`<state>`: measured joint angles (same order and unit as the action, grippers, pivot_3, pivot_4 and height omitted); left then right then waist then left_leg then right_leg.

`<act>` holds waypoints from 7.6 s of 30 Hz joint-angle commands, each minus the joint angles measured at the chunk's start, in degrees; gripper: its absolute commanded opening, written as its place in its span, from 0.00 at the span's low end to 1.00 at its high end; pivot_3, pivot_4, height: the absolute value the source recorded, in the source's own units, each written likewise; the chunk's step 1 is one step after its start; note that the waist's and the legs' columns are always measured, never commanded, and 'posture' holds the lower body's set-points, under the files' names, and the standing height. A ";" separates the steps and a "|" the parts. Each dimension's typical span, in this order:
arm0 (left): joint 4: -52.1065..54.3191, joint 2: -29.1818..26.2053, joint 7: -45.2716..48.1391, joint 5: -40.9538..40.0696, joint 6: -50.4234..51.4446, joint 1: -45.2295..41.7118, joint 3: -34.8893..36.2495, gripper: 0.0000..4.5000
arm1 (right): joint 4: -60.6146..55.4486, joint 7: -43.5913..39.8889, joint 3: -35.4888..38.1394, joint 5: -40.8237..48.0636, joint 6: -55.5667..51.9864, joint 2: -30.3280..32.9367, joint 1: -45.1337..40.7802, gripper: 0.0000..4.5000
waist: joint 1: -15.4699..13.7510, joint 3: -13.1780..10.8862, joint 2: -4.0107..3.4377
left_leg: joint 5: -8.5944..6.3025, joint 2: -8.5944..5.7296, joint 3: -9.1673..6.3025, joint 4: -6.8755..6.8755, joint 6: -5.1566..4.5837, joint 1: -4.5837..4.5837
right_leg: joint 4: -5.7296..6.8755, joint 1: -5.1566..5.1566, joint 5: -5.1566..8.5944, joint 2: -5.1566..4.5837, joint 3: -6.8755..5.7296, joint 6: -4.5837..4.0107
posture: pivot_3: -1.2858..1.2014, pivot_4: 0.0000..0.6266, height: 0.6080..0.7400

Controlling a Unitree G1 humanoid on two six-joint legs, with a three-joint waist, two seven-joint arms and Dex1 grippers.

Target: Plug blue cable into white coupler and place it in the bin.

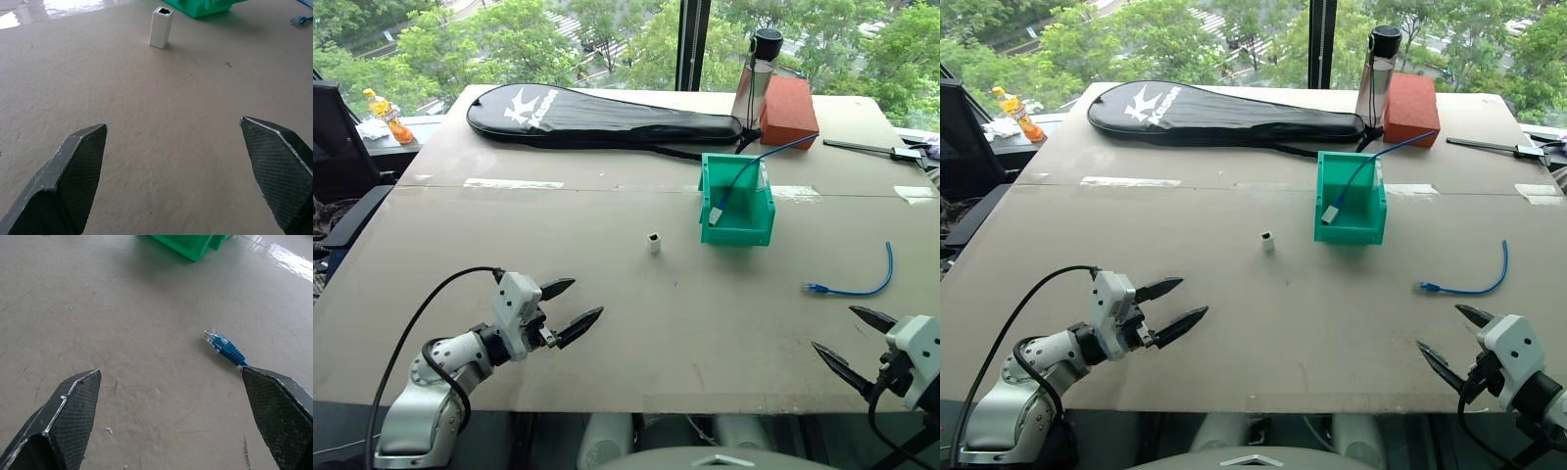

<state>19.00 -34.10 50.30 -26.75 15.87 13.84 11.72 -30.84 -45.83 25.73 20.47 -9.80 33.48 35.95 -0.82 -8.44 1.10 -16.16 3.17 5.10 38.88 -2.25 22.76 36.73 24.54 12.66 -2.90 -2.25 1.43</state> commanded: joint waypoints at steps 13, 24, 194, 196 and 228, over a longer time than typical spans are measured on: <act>7.96 -3.09 13.86 -6.94 -3.50 -5.92 -6.49 0.99 | 2.61 -1.42 -3.36 2.10 -24.79 19.92 -18.44 1.00 | 0.05 -0.02 -0.01 | -0.02 -0.08 0.09 0.05 -0.04 0.02 | 0.00 0.00 -0.15 0.13 0.12 -0.24 | 0.52 0.24 1.00; 6.58 -4.49 18.85 -6.30 -5.50 -6.69 -8.28 1.00 | 17.48 -11.86 -19.89 -2.62 -25.13 30.78 -38.89 0.64 | 0.04 -0.09 -0.01 | -0.01 -0.08 0.05 0.08 -0.05 0.04 | 0.00 -0.01 -0.15 0.19 0.12 -0.23 | 0.52 0.24 1.00; -33.31 26.47 12.58 13.77 -34.47 -52.40 -26.52 0.00 | -16.89 64.81 -18.31 65.96 -18.92 -18.71 -35.24 0.27 | 0.07 -0.03 0.02 | -0.03 -0.74 -0.85 0.40 -0.15 0.12 | 0.04 -0.40 -0.28 0.24 0.33 0.14 | 0.52 0.24 1.00; -33.39 26.44 12.51 13.68 -34.54 -52.39 -26.50 0.00 | -16.82 64.89 -18.84 65.91 -18.64 -18.22 -35.18 0.07 | 0.08 -0.03 0.02 | -0.03 -0.74 -0.85 0.40 -0.15 0.11 | 0.05 -0.40 -0.28 0.24 0.33 0.14 | 0.52 0.24 1.00; -30.49 9.71 7.84 9.50 -7.13 -42.31 -17.46 0.63 | -10.03 51.66 -17.35 58.65 -17.25 -9.75 -34.00 0.00 | 0.19 -0.04 0.01 | -0.03 -0.53 -0.79 0.36 -0.14 0.05 | 0.06 -0.39 -0.28 0.24 0.19 0.13 | 0.52 0.24 1.00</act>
<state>-11.60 -24.37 57.34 -17.82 10.33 -27.86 -5.53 -39.50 7.33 7.32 79.48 -27.45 23.38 1.88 -0.63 -8.47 1.11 -16.20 2.64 4.31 39.23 -2.40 22.82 36.79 24.16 12.38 -2.66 -2.06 1.56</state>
